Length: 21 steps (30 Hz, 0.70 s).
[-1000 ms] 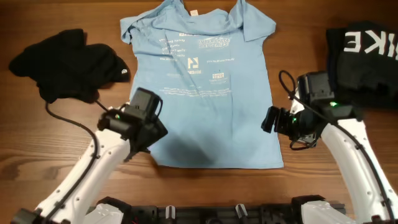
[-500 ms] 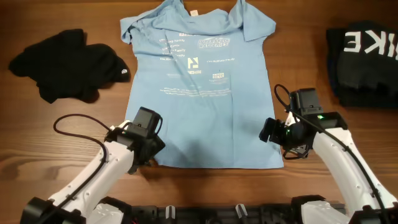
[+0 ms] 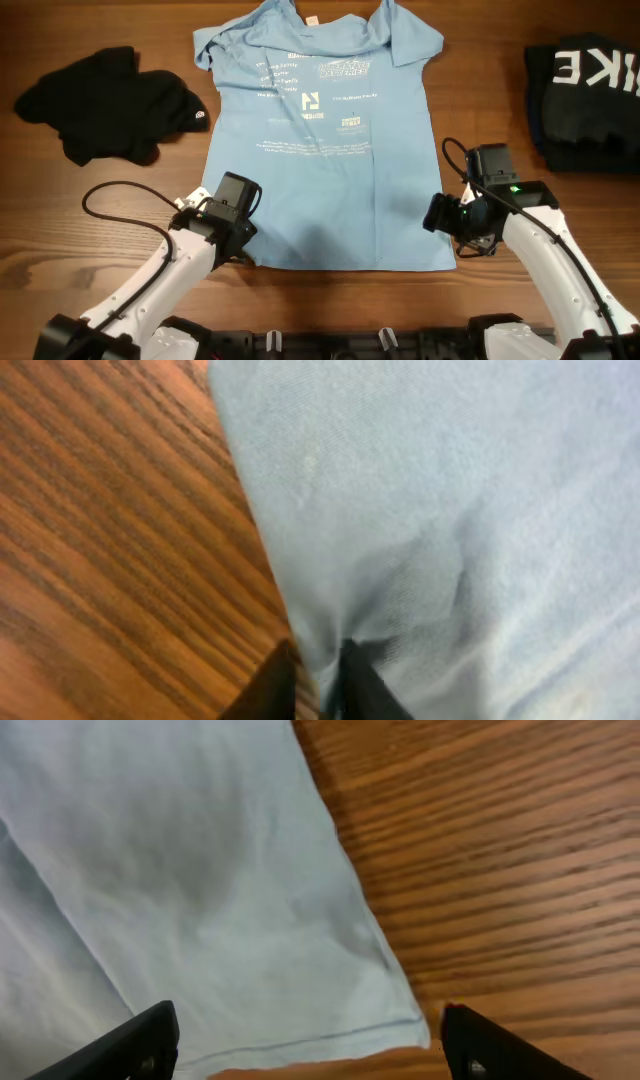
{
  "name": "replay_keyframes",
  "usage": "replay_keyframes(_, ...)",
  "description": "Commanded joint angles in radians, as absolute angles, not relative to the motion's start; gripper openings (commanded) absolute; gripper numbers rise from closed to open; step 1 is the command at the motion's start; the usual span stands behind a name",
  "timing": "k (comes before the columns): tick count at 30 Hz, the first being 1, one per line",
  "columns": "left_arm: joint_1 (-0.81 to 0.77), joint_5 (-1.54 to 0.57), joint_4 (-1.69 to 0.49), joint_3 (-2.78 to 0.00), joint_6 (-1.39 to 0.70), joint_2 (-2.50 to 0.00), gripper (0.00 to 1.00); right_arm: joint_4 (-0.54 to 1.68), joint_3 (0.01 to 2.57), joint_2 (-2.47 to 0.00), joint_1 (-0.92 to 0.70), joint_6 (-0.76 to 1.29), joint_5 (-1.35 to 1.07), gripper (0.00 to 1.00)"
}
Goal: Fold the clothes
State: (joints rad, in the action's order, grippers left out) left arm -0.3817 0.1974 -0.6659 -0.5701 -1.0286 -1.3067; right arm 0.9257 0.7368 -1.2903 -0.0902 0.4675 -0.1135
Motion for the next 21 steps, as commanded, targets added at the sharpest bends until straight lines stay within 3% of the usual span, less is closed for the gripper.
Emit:
replay_keyframes(1, -0.384, 0.202, -0.673, -0.557, -1.033, -1.338, 0.04, 0.943, 0.733, -1.287, -0.092, 0.471, -0.085, 0.85)
replay_keyframes(4, -0.384, 0.183, -0.672, -0.557, -1.033, -1.372, 0.06, 0.935, 0.733, -1.287, -0.092, 0.474, -0.085, 0.85)
replay_keyframes(7, -0.384, 0.150, -0.673, -0.557, -1.031, -1.397, 0.19, 0.936, 0.731, -1.287, -0.092, 0.475, -0.087, 0.71)
replay_keyframes(8, -0.384, 0.139, -0.673, -0.557, -1.028, -1.398, 0.32, 0.936, 0.727, -1.287, -0.092, 0.474, -0.105, 0.52)
replay_keyframes(9, -0.384, 0.142, -0.668, -0.557, -1.024, -1.397, 0.46, 0.934, 0.723, -1.287, -0.092, 0.474, -0.114, 0.18)
replay_keyframes(10, -0.380, 0.154, -0.648, -0.557, -0.997, -1.396, 0.47, 0.927, 0.719, -1.287, -0.092, 0.474, -0.130, 0.04)
replay_keyframes(12, -0.354, 0.146, -0.604, -0.564, -0.939, -1.396, 0.40, 0.908, 0.714, -1.287, -0.092, 0.474, -0.162, 0.04)
replay_keyframes(13, -0.337, 0.142, -0.601, -0.573, -0.933, -1.396, 0.27, 0.902, 0.712, -1.287, -0.092, 0.474, -0.182, 0.04)
replay_keyframes(14, -0.302, 0.127, -0.603, -0.595, -0.911, -1.396, 0.06, 0.900, 0.711, -1.287, -0.093, 0.474, -0.193, 0.04)
replay_keyframes(21, -0.171, -0.060, -0.699, -0.643, -0.796, -1.395, 0.04, 0.894, 0.701, -1.287, -0.093, 0.478, -0.223, 0.04)
